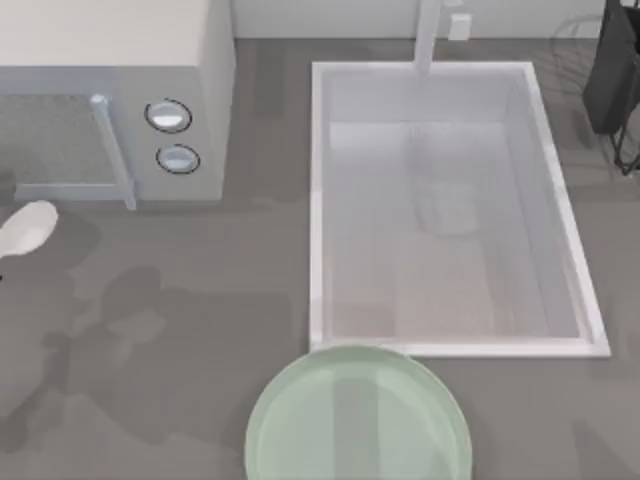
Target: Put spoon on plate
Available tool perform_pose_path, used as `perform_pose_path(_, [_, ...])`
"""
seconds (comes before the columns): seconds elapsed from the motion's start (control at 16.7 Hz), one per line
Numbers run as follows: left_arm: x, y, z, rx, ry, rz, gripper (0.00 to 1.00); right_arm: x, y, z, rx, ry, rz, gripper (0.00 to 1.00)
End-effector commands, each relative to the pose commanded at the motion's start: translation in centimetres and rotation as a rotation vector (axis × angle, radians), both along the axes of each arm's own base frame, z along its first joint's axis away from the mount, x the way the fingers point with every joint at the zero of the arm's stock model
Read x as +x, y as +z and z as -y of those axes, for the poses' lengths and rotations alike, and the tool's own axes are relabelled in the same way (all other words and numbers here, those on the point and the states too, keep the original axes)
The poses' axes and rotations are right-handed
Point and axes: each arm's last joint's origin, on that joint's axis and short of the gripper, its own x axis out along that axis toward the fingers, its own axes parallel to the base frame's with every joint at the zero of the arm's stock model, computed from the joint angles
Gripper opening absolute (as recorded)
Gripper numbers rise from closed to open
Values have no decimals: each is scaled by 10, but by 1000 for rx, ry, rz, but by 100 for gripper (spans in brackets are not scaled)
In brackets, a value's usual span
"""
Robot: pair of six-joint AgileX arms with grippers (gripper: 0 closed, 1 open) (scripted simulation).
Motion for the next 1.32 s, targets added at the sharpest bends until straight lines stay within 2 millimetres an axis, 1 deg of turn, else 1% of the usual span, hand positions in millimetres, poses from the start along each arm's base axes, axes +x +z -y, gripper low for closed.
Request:
perform_pose_path(0.12, [2, -5, 9, -11, 55, -13, 0, 0, 0, 0, 0, 0, 0, 100])
perform_pose_path(0.24, [4, -11, 24, -24, 137, -33, 0, 0, 0, 0, 0, 0, 0, 100])
perform_pose_path(0.48, [7, -26, 61, -43, 362, -82, 0, 0, 0, 0, 0, 0, 0, 100])
perform_pose_path(0.72, [8, -38, 109, -47, 638, -119, 0, 0, 0, 0, 0, 0, 0, 100])
perform_pose_path(0.9, [4, -43, 147, -40, 863, -138, 0, 0, 0, 0, 0, 0, 0, 100])
perform_pose_path(1.08, [-4, -47, 186, -20, 1091, -154, 0, 0, 0, 0, 0, 0, 0, 100])
perform_pose_path(1.32, [-23, -49, 234, 19, 1382, -153, 0, 0, 0, 0, 0, 0, 0, 100])
